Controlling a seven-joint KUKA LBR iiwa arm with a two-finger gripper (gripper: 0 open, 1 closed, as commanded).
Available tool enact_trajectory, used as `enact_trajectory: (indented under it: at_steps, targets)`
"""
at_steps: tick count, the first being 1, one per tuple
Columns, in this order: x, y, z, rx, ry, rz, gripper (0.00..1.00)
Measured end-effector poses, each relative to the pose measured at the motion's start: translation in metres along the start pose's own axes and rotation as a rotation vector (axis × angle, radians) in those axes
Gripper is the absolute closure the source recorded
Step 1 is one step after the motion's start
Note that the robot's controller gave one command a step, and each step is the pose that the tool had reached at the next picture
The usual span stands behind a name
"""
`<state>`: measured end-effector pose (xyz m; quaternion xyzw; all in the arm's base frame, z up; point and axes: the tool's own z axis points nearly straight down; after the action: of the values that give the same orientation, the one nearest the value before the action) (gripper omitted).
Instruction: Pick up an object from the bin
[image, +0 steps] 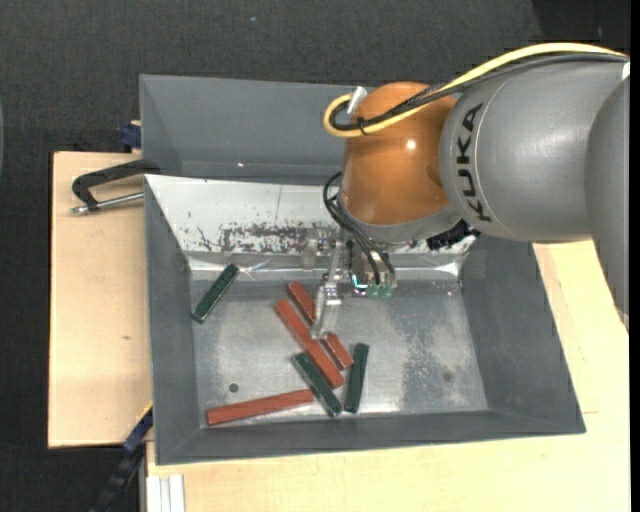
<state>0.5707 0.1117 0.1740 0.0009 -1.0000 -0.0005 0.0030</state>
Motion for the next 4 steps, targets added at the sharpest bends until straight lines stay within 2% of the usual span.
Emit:
enact_trajectory:
  at_steps: [1, 2, 3, 4]
  targets:
    - [-0.002, 0.0, -0.004, -0.001, -0.008, 0.001, 0.0]
    - [0.005, -0.025, 0.039, -0.003, -0.016, -0.004, 0.0]
    - [-0.028, -0.001, 0.096, -0.005, -0.028, 0.134, 1.0]
    - [-0.028, -0.001, 0.096, -0.006, -0.028, 0.135, 1.0]
